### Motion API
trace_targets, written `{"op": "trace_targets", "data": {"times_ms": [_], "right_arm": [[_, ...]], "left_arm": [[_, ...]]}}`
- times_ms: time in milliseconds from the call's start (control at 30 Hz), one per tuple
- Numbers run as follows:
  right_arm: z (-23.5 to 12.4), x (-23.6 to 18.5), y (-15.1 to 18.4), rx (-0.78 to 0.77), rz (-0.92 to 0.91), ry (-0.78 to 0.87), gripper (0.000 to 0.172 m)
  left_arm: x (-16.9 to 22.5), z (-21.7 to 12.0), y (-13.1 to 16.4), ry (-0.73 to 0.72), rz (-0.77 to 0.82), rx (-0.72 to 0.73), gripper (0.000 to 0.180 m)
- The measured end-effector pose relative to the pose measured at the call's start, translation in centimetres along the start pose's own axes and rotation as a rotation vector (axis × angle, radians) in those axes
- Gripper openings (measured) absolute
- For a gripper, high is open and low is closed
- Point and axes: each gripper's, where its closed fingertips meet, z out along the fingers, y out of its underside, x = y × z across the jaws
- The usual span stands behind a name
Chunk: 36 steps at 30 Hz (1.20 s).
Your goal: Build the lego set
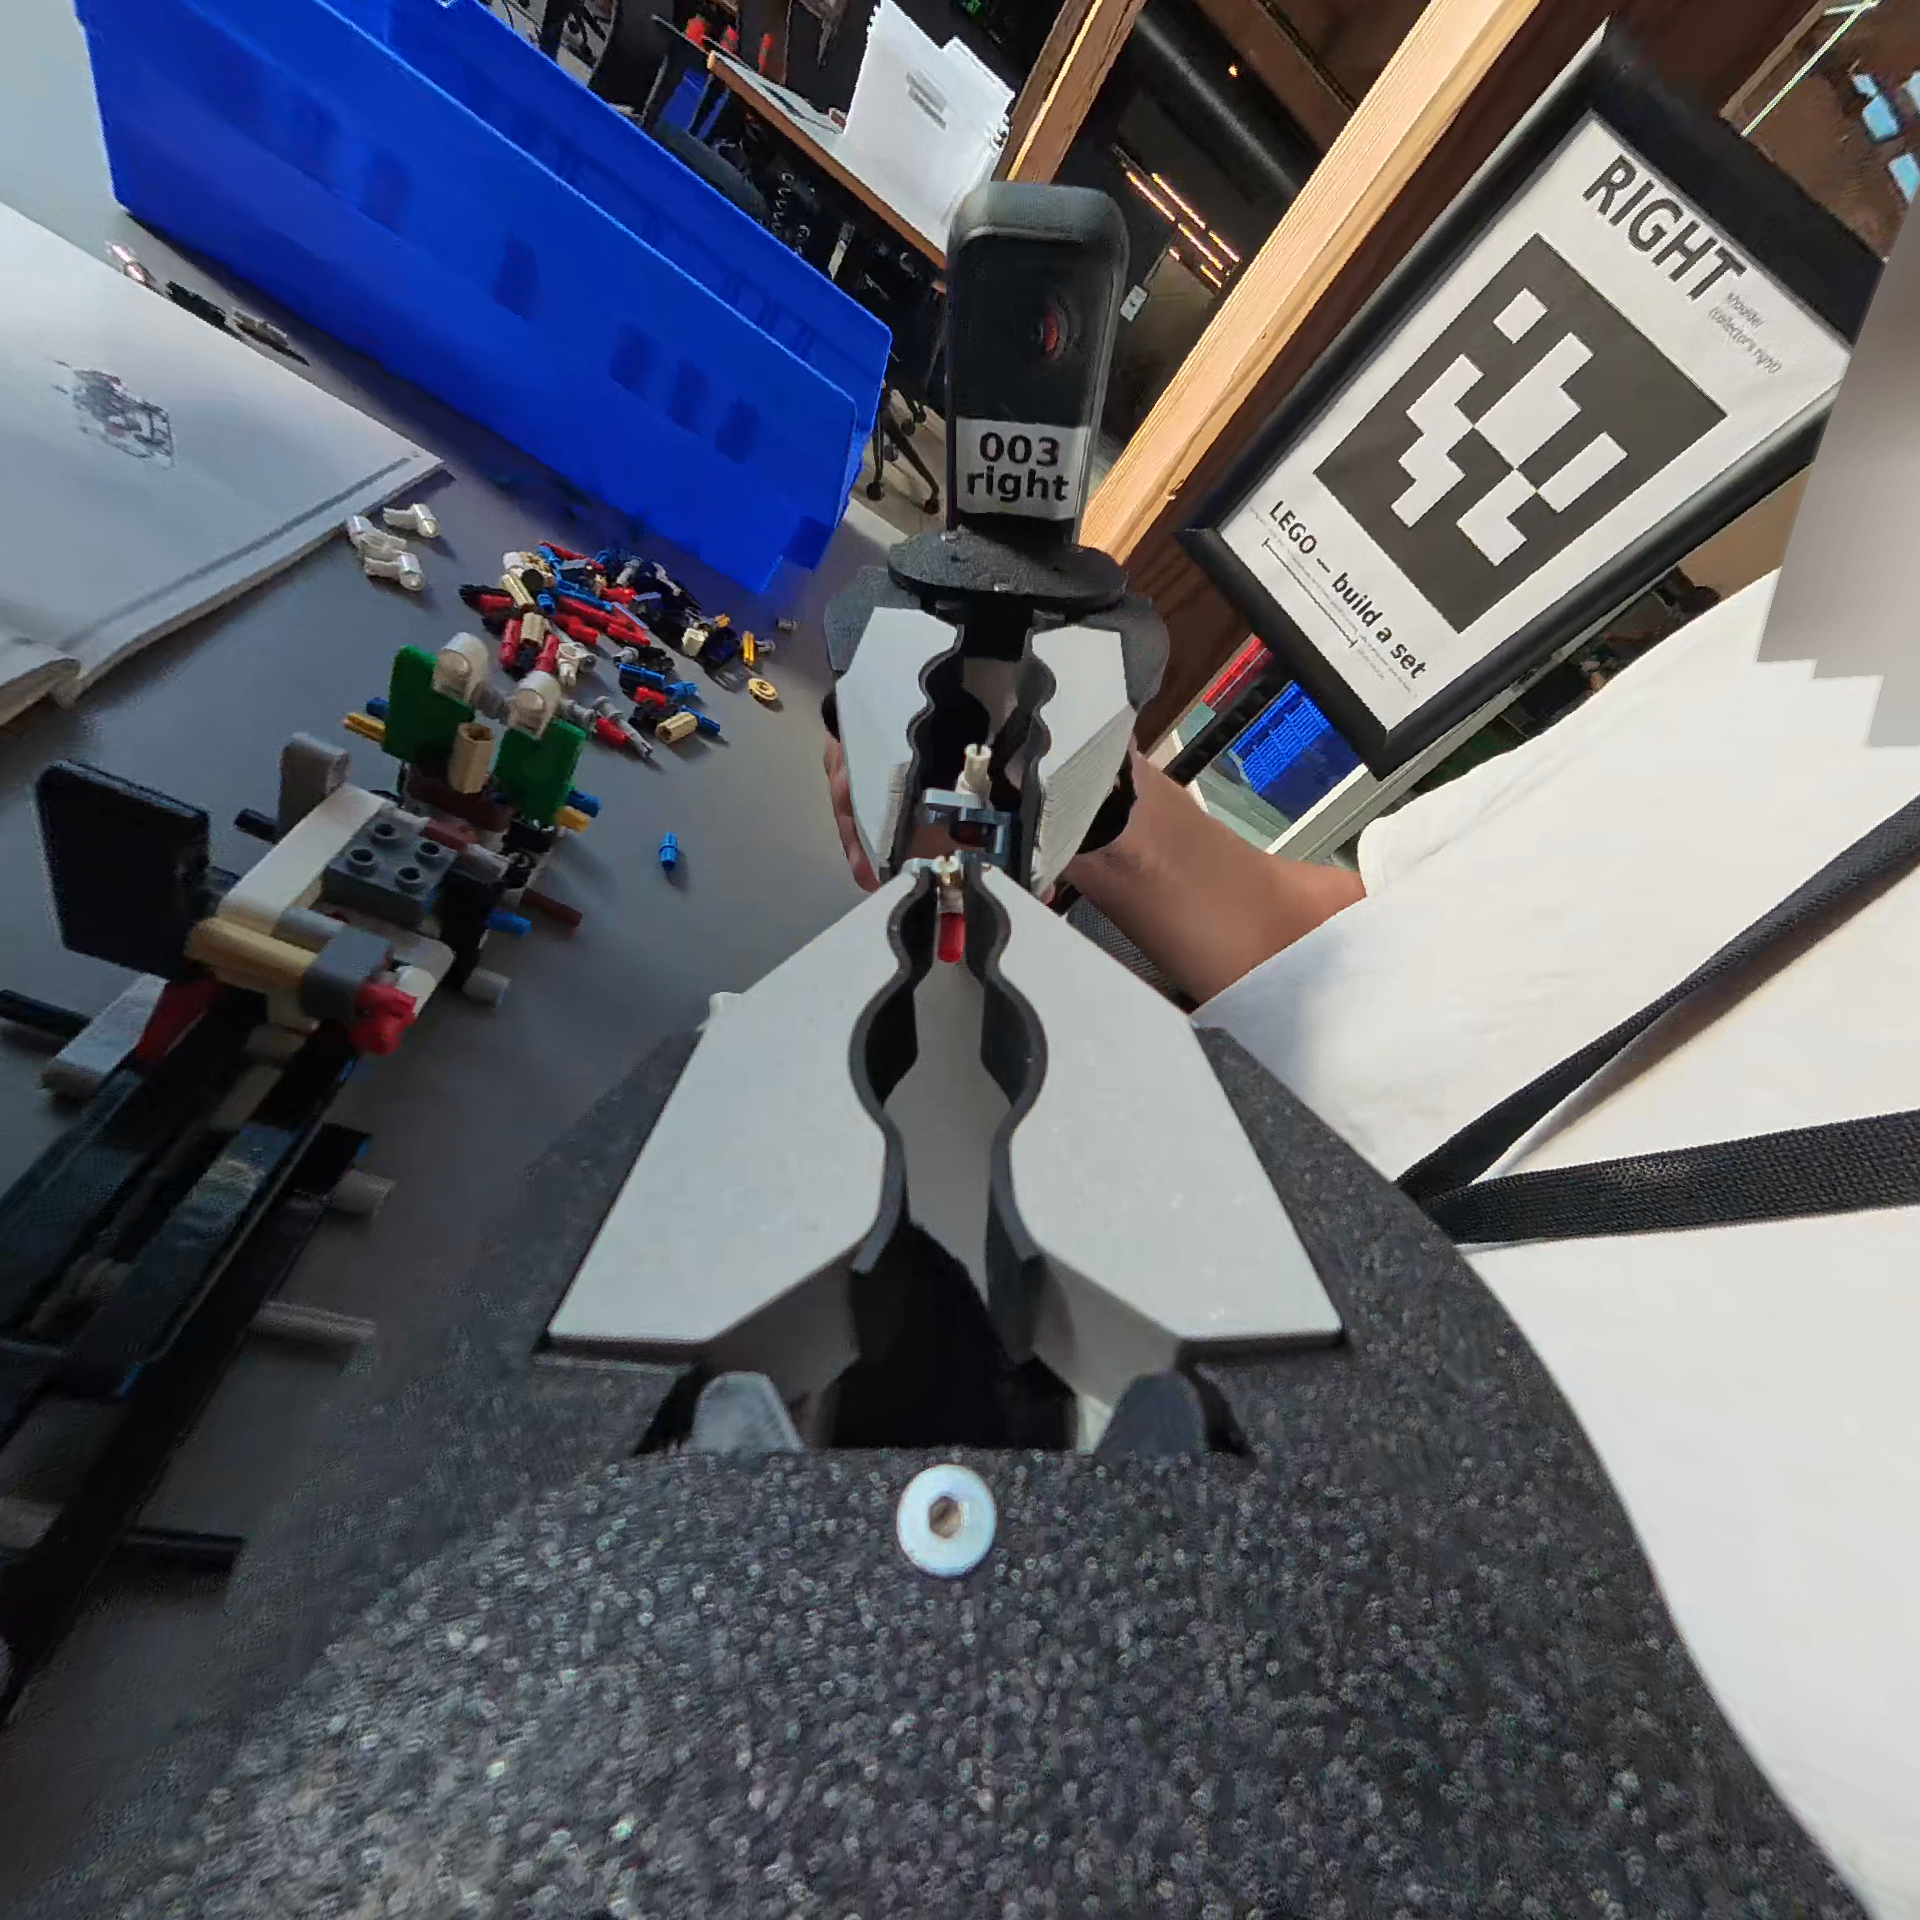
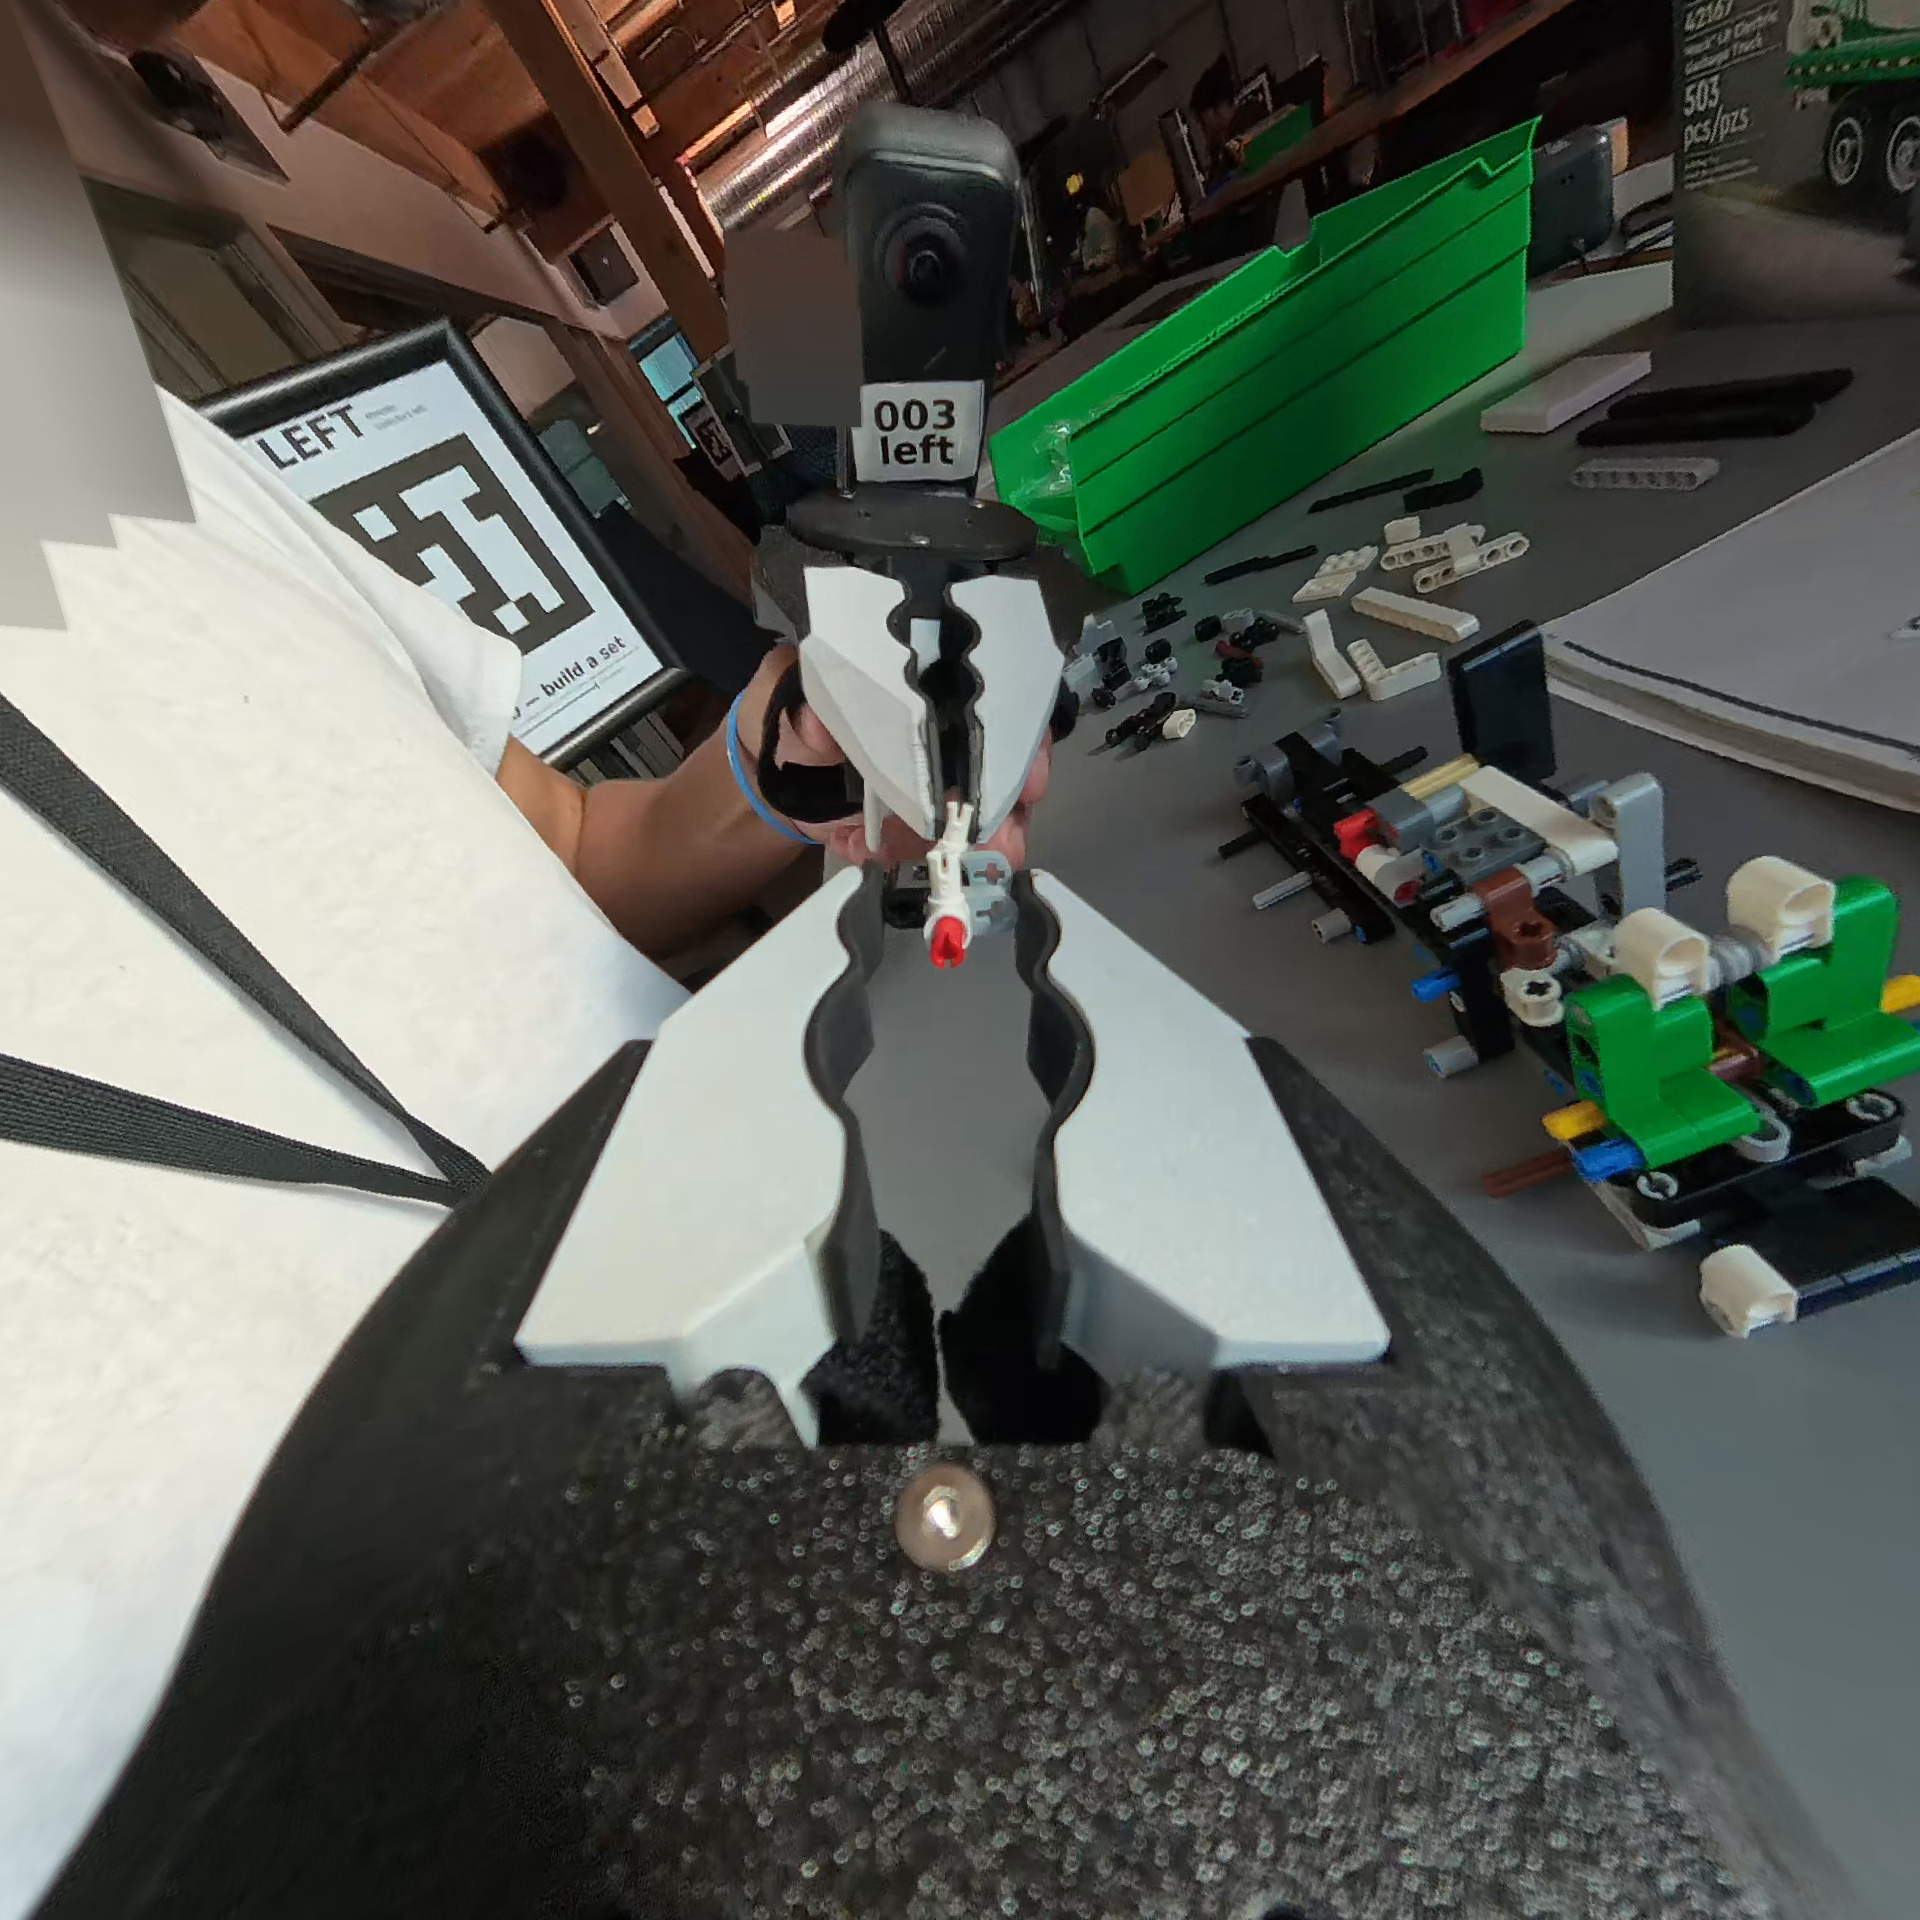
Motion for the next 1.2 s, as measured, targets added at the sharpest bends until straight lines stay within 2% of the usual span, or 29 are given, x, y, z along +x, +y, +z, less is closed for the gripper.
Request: {"op": "trace_targets", "data": {"times_ms": [133,200,267,367,467,600,767,800,867,1033,1133,1200], "right_arm": [[0.0,0.3,-0.6,0.046,0.181,-0.059,0.023],[0.0,0.5,-0.7,0.060,0.270,-0.080,0.023],[0.2,0.4,-0.4,0.038,0.378,-0.114,0.022],[0.3,0.2,-0.5,0.043,0.491,-0.160,0.023],[0.7,-0.1,0.4,-0.026,0.508,-0.152,0.023],[1.0,-0.1,0.7,-0.041,0.458,-0.130,0.023],[0.5,1.1,0.8,-0.045,0.285,-0.028,0.029],[0.3,1.3,0.9,-0.050,0.244,-0.009,0.028],[0.2,0.8,0.9,-0.052,0.247,-0.047,0.013],[-1.0,2.1,0.7,-0.041,0.241,0.041,0.020],[-3.4,2.5,0.0,-0.052,0.115,0.171,0.022],[-4.0,2.0,1.5,-0.150,0.029,0.236,0.024]], "left_arm": [[0.2,-0.1,-0.2,-0.068,0.202,-0.023,0.019],[0.0,-0.1,0.1,-0.148,0.363,-0.063,0.030],[-0.6,-0.3,0.4,-0.278,0.569,-0.122,0.033],[-1.0,-0.4,0.4,-0.447,0.888,-0.175,0.028],[-0.1,0.2,0.5,-0.468,1.023,-0.175,0.013],[0.6,0.6,0.7,-0.413,0.990,-0.162,0.006],[0.0,1.0,1.0,-0.380,0.810,-0.153,0.005],[-0.2,1.2,1.2,-0.364,0.759,-0.150,0.005],[-0.3,1.6,1.4,-0.348,0.709,-0.131,0.005],[-2.1,0.5,1.9,-0.465,0.733,-0.173,0.004],[-2.6,-0.8,2.9,-0.511,0.696,-0.202,0.007],[-2.7,-1.4,3.8,-0.523,0.662,-0.225,0.008]]}}
